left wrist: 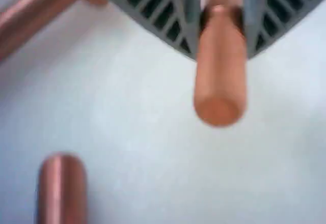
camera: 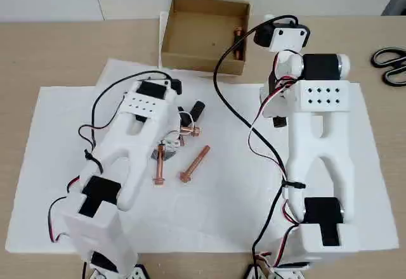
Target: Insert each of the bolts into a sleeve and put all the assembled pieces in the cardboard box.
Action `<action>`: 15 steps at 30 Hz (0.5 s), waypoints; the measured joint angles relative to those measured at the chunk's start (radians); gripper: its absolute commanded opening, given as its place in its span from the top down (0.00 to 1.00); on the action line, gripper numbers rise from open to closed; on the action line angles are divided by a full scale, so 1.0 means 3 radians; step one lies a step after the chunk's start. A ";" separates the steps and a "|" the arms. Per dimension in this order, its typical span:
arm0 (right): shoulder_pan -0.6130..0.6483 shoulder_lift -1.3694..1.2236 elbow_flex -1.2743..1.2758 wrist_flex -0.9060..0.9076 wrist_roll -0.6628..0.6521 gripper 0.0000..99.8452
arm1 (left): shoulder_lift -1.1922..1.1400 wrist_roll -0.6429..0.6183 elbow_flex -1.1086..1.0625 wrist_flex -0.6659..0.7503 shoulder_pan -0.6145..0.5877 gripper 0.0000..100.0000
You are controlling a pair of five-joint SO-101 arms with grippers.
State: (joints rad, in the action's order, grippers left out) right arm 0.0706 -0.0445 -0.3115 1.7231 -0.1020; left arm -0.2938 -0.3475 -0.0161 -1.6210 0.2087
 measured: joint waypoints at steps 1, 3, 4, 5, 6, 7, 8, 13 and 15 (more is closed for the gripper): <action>0.0000 0.0000 0.0000 0.0000 0.0000 1.00 | 0.0005 0.0194 0.0107 -0.0087 -0.0031 0.98; 0.0000 0.0000 0.0000 0.0000 0.0000 1.00 | 0.0092 0.0660 0.0317 -0.0220 -0.0118 0.98; 0.0000 0.0000 0.0000 0.0000 0.0000 1.00 | 0.0159 0.0936 0.0399 -0.0235 -0.0169 0.98; 0.0000 0.0000 0.0000 0.0000 0.0000 1.00 | 0.0235 0.1238 0.0460 -0.0261 -0.0225 0.98; 0.0000 0.0000 0.0000 0.0000 0.0000 1.00 | 0.0307 0.1575 0.0491 -0.0271 -0.0271 0.98; 0.0000 0.0000 0.0000 0.0000 0.0000 1.00 | 0.0389 0.1923 0.0506 -0.0271 -0.0317 0.99; 0.0000 0.0000 0.0000 0.0000 0.0000 1.00 | 0.0445 0.2286 0.0522 -0.0286 -0.0358 1.00; 0.0000 0.0000 0.0000 0.0000 0.0000 1.00 | 0.0588 0.3795 0.0522 -0.0240 -0.0583 0.99; 0.0000 0.0000 0.0000 0.0000 0.0000 1.00 | 0.0598 0.4194 0.0522 -0.0240 -0.0685 0.99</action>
State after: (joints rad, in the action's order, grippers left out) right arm 0.0706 -0.0445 -0.3115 1.7231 -0.1020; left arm -0.1143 0.9106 0.1404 -1.6932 0.0031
